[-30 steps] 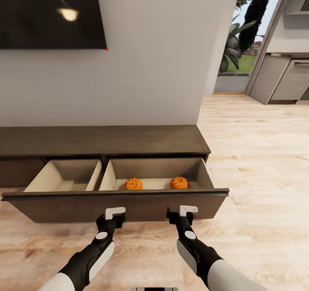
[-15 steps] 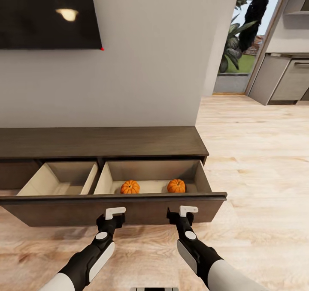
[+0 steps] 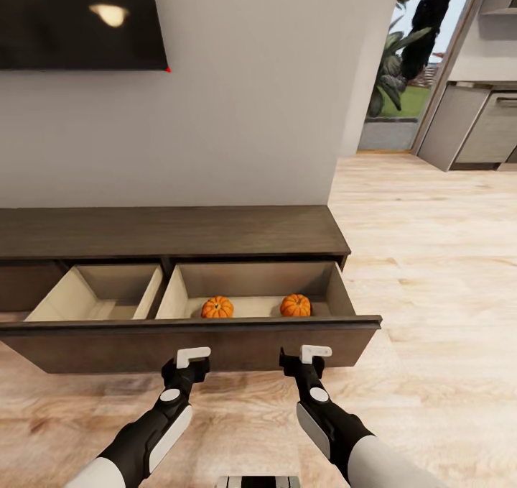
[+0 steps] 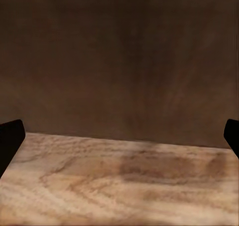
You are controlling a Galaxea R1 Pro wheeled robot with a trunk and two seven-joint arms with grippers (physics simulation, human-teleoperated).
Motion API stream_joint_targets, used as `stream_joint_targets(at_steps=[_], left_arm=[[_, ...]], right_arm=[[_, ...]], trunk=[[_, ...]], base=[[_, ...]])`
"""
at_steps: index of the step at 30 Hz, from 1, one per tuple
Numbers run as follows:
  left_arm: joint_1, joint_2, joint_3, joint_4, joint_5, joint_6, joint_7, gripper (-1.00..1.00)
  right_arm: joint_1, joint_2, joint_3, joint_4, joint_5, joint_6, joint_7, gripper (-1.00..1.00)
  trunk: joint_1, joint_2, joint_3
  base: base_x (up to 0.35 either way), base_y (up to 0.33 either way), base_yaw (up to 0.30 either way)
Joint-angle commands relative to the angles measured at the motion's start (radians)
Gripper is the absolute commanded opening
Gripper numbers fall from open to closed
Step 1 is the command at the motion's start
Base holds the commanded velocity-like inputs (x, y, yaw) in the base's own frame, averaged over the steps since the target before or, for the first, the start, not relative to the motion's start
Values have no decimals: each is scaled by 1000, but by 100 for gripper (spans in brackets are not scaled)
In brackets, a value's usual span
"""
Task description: Place each of the two pumpkins and all three candles from the living room inside a cabinet in the living room (use any cabinet), then make sure every cabinet is closed, and position the cauldron so it is next to a table in the living room.
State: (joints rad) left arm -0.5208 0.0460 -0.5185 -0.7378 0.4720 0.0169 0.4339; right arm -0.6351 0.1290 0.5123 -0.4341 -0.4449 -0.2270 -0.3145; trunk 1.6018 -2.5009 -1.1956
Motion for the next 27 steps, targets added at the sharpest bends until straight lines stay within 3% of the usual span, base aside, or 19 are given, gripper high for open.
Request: stream_joint_targets(at_steps=[1, 27], left_arm=[[0, -1, 0, 0, 1, 0, -2, 100], [0, -1, 0, 0, -3, 0, 2, 100]], right_arm=[[0, 0, 0, 0, 0, 0, 0, 100], [0, 0, 0, 2, 0, -11, 0, 100]], trunk=[[0, 0, 0], [0, 0, 0]], base=[[0, 0, 0], [96, 0, 0]])
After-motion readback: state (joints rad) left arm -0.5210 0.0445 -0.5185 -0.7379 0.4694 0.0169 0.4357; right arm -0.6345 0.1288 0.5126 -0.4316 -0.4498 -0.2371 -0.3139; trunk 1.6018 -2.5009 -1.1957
